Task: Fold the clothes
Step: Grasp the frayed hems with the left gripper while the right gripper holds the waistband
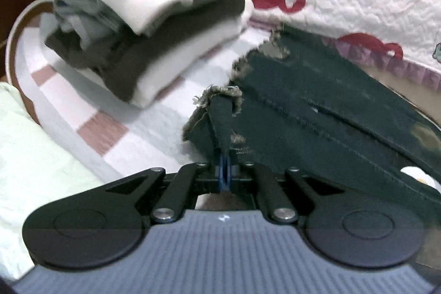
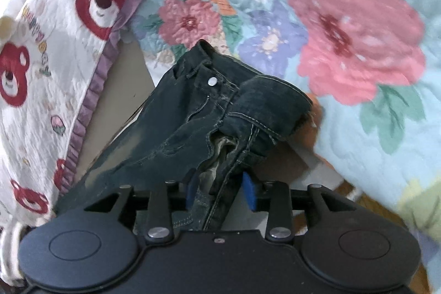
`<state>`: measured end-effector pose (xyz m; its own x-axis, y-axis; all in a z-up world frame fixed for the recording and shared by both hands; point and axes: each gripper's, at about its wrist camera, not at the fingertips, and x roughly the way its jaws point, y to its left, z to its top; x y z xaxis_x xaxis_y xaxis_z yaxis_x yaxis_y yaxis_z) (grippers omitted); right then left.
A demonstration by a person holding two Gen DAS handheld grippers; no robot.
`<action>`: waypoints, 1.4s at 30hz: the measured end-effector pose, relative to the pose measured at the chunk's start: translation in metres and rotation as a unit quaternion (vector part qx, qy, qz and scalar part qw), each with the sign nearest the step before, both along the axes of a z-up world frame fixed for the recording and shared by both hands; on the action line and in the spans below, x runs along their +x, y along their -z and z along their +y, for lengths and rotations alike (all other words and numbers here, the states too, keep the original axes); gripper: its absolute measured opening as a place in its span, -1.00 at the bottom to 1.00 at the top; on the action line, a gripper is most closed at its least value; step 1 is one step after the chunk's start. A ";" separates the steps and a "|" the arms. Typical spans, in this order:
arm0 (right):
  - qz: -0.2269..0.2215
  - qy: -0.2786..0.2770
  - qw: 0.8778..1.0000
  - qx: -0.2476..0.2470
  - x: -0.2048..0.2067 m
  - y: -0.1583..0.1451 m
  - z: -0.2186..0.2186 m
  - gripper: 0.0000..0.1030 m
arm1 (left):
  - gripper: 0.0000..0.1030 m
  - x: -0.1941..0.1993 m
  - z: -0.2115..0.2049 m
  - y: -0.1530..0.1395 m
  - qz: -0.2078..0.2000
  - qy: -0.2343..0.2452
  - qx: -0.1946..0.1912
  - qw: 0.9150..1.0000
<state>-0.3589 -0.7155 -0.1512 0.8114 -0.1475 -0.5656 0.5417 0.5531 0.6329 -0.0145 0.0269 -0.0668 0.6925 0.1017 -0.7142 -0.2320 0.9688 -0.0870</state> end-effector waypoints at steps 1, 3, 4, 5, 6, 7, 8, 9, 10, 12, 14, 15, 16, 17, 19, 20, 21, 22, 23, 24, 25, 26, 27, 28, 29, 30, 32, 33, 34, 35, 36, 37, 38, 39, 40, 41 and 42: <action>-0.003 0.000 1.000 0.011 -0.003 0.000 0.002 -0.18 | -0.95 -0.001 -0.003 -0.002 -0.003 0.001 0.011 1.000; -0.016 -0.007 0.999 0.033 -0.006 0.002 0.009 -0.18 | -0.96 -0.002 -0.010 -0.003 -0.006 0.005 0.033 0.999; -0.022 -0.013 0.999 0.044 -0.006 0.003 0.012 -0.18 | -0.96 -0.001 -0.014 -0.002 -0.003 0.008 0.040 0.999; -0.015 -0.018 0.999 0.039 -0.003 0.004 0.017 -0.18 | -0.96 0.000 -0.016 0.003 0.006 0.011 0.041 0.999; -0.005 -0.023 0.999 0.032 0.000 0.006 0.021 -0.18 | -0.96 0.002 -0.017 0.009 0.017 0.013 0.039 0.999; 0.005 -0.028 0.999 0.024 0.003 0.007 0.025 -0.18 | -0.96 0.003 -0.017 0.013 0.024 0.012 0.034 0.999; 0.015 -0.032 0.999 0.016 0.006 0.009 0.029 -0.18 | -0.96 0.003 -0.016 0.016 0.028 0.008 0.026 0.999; 0.018 -0.029 0.999 0.016 0.008 0.012 0.031 -0.18 | -0.96 0.004 -0.015 0.019 0.031 0.004 0.019 0.999; 0.017 -0.023 0.999 0.022 0.008 0.015 0.031 -0.18 | -0.96 0.004 -0.013 0.021 0.034 0.000 0.012 0.999; 0.014 -0.008 0.999 0.042 0.008 0.022 0.027 -0.10 | -0.96 0.003 -0.008 0.022 0.036 -0.009 -0.003 0.999; 0.016 0.005 0.999 0.048 0.009 0.027 0.024 -0.10 | -0.95 0.002 -0.001 0.025 0.038 -0.017 -0.024 0.999; 0.011 0.004 0.999 0.050 0.011 0.028 0.022 -0.08 | -0.95 0.003 0.003 0.027 0.041 -0.020 -0.038 0.998; 0.003 0.002 0.999 0.052 0.014 0.030 0.020 -0.06 | -0.92 0.004 0.005 0.031 0.045 -0.021 -0.051 0.997; -0.009 -0.006 0.999 0.051 0.017 0.031 0.019 -0.06 | -0.90 0.005 0.008 0.034 0.049 -0.023 -0.064 0.996; -0.018 -0.021 0.999 0.038 0.028 0.033 0.020 -0.07 | -0.43 0.009 0.008 0.043 0.067 -0.018 -0.077 0.995; -0.006 -0.023 0.999 0.037 0.035 0.036 0.021 -0.07 | -0.31 0.011 0.005 0.047 0.074 -0.011 -0.072 0.995; 0.008 -0.025 0.999 0.037 0.042 0.039 0.022 -0.07 | -0.19 0.014 0.002 0.050 0.081 -0.005 -0.067 0.994; 0.020 -0.025 0.999 0.041 0.048 0.042 0.023 -0.07 | -0.19 0.016 -0.001 0.054 0.088 0.001 -0.062 0.994; 0.031 -0.024 0.998 0.047 0.053 0.045 0.024 -0.07 | -0.21 0.017 -0.005 0.056 0.092 0.008 -0.054 0.994; 0.031 -0.021 0.998 0.045 0.056 0.046 0.027 -0.08 | -0.32 0.018 -0.008 0.056 0.091 0.014 -0.044 0.995; 0.030 -0.019 0.999 0.041 0.057 0.046 0.029 -0.08 | -0.87 0.018 -0.011 0.056 0.089 0.018 -0.033 0.995; 0.029 -0.021 0.999 0.031 0.058 0.044 0.031 -0.29 | -0.96 0.018 -0.013 0.053 0.084 0.021 -0.018 0.996; 0.005 -0.022 0.999 0.026 0.056 0.038 0.030 -0.61 | -0.97 0.016 -0.014 0.045 0.071 0.023 -0.004 0.997; -0.025 -0.023 0.999 0.023 0.053 0.032 0.028 -0.62 | -0.97 0.013 -0.013 0.035 0.052 0.023 0.005 0.998; -0.055 -0.024 0.998 0.020 0.050 0.026 0.026 -0.63 | -0.97 0.009 -0.012 0.023 0.029 0.026 0.005 0.999; -0.089 -0.031 0.995 0.014 0.048 0.016 0.025 -0.64 | -0.97 0.005 -0.011 0.011 0.006 0.033 -0.002 0.999; -0.117 -0.055 0.991 -0.028 0.050 -0.008 0.026 -0.64 | -0.97 -0.001 -0.014 -0.008 -0.026 0.047 0.002 0.999; -0.115 -0.064 0.990 -0.043 0.054 -0.016 0.026 -0.64 | -0.97 -0.002 -0.017 -0.012 -0.029 0.050 0.017 0.998; -0.110 -0.073 0.990 -0.057 0.057 -0.022 0.027 -0.64 | -0.97 -0.005 -0.020 -0.014 -0.034 0.049 0.026 0.998; -0.103 -0.076 0.990 -0.062 0.060 -0.025 0.026 -0.64 | -0.97 -0.009 -0.020 -0.014 -0.040 0.044 0.025 0.998; -0.100 -0.074 0.990 -0.059 0.062 -0.025 0.026 -0.64 | -0.97 -0.012 -0.018 -0.015 -0.044 0.035 0.018 0.998; -0.097 -0.072 0.991 -0.056 0.063 -0.024 0.025 -0.64 | -0.96 -0.014 -0.014 -0.015 -0.047 0.025 0.008 0.999; -0.102 -0.068 0.991 -0.054 0.062 -0.024 0.026 -0.64 | -0.96 -0.016 -0.010 -0.016 -0.050 0.015 0.000 0.999; -0.108 -0.065 0.991 -0.051 0.061 -0.024 0.026 -0.64 | -0.96 -0.016 -0.007 -0.018 -0.053 0.008 -0.005 0.999; -0.114 -0.063 0.990 -0.053 0.059 -0.025 0.027 -0.64 | -0.96 -0.014 -0.003 -0.020 -0.054 0.005 -0.006 0.998; -0.117 -0.064 0.989 -0.057 0.059 -0.028 0.028 -0.64 | -0.96 -0.013 -0.001 -0.022 -0.057 0.004 -0.007 0.998; -0.119 -0.066 0.989 -0.062 0.060 -0.032 0.028 -0.64 | -0.96 -0.013 0.000 -0.024 -0.059 0.005 -0.008 0.998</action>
